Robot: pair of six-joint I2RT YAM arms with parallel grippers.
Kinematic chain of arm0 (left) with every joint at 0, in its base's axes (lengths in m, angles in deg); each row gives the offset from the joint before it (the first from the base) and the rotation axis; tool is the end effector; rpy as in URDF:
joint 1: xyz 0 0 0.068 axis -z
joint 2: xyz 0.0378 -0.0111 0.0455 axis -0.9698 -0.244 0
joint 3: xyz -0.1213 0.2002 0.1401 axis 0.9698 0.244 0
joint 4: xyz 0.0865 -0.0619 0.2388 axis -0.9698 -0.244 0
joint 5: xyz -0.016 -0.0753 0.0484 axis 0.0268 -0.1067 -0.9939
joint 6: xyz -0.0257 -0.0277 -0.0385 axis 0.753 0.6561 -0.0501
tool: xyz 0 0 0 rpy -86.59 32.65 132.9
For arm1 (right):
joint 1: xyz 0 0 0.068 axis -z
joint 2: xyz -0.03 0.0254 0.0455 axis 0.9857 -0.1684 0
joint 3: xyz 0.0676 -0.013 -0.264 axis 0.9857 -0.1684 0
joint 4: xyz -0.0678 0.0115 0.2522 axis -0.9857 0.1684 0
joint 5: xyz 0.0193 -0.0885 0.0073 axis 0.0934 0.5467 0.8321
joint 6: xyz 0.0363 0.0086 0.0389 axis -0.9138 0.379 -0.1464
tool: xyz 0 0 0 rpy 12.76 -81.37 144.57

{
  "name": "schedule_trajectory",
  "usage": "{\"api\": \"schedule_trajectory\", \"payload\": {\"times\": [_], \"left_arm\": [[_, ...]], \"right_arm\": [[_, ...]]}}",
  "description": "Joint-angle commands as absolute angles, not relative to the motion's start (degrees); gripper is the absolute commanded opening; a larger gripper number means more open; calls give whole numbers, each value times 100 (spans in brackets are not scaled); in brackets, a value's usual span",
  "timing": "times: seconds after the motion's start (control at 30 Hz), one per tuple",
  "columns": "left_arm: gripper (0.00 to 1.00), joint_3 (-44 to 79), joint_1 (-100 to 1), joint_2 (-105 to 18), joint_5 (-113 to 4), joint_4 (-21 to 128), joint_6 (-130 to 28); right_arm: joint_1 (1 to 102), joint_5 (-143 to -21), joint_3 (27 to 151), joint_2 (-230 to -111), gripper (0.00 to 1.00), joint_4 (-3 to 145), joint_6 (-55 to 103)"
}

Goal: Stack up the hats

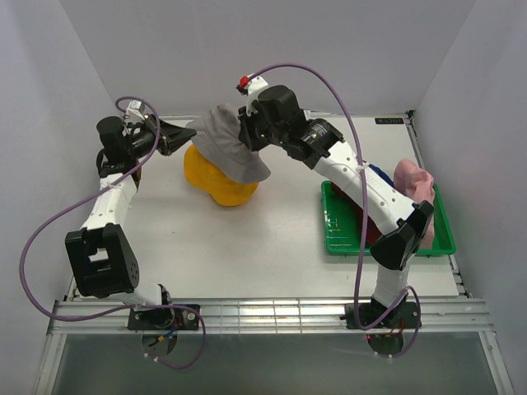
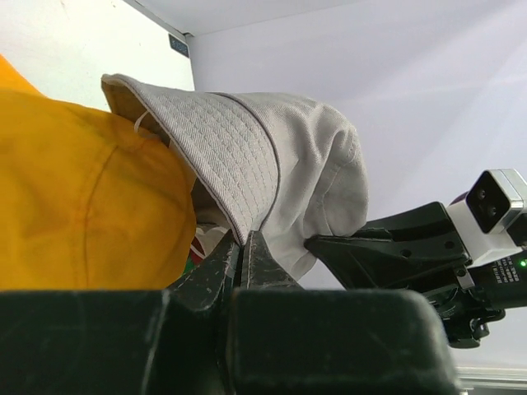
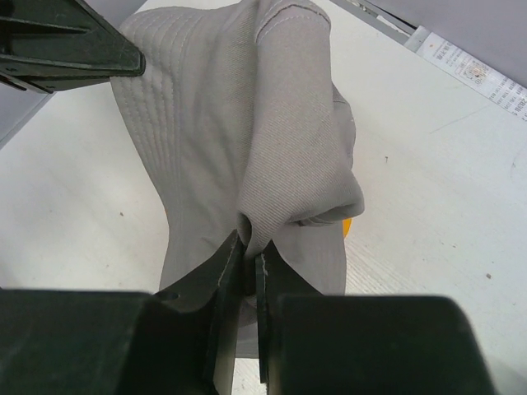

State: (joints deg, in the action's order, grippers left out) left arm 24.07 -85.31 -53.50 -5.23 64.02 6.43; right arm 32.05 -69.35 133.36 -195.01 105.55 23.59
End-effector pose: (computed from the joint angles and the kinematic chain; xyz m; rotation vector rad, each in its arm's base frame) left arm 0.3428 0.0265 0.3371 -0.4483 1.8661 -1.5838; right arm 0.2781 0.3065 0.4490 -0.6320 1.8699 0.5511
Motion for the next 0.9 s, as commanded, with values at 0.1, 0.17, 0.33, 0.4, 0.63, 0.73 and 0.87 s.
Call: {"api": "schedule_trajectory", "payload": {"times": [0.1,0.17,0.33,0.4,0.63,0.73,0.87], "left_arm": [[0,2668,-8871,-4924,-280,6363,492],[0,2747,-8941,-4907,-271,6346,483],[0,2853,-9055,-4950,-280,6319,421],[0,2905,-9091,-4995,-280,6311,404],[0,3055,-9196,-5135,-324,6249,290],[0,3002,-9231,-5240,-359,6135,193],[0,2783,-9231,-5381,-517,5662,-192]], "right_arm": [[3047,-6775,13771,-19700,15,10329,2405],[2995,-6766,13850,-19761,15,10347,2405],[2889,-6722,13833,-19850,20,10321,2396],[2854,-6740,13798,-19841,22,10303,2405],[2748,-6854,13587,-19762,36,10189,2352],[2739,-6924,13578,-19762,40,10197,2326],[2731,-7012,13508,-19718,44,10171,2299]]}}
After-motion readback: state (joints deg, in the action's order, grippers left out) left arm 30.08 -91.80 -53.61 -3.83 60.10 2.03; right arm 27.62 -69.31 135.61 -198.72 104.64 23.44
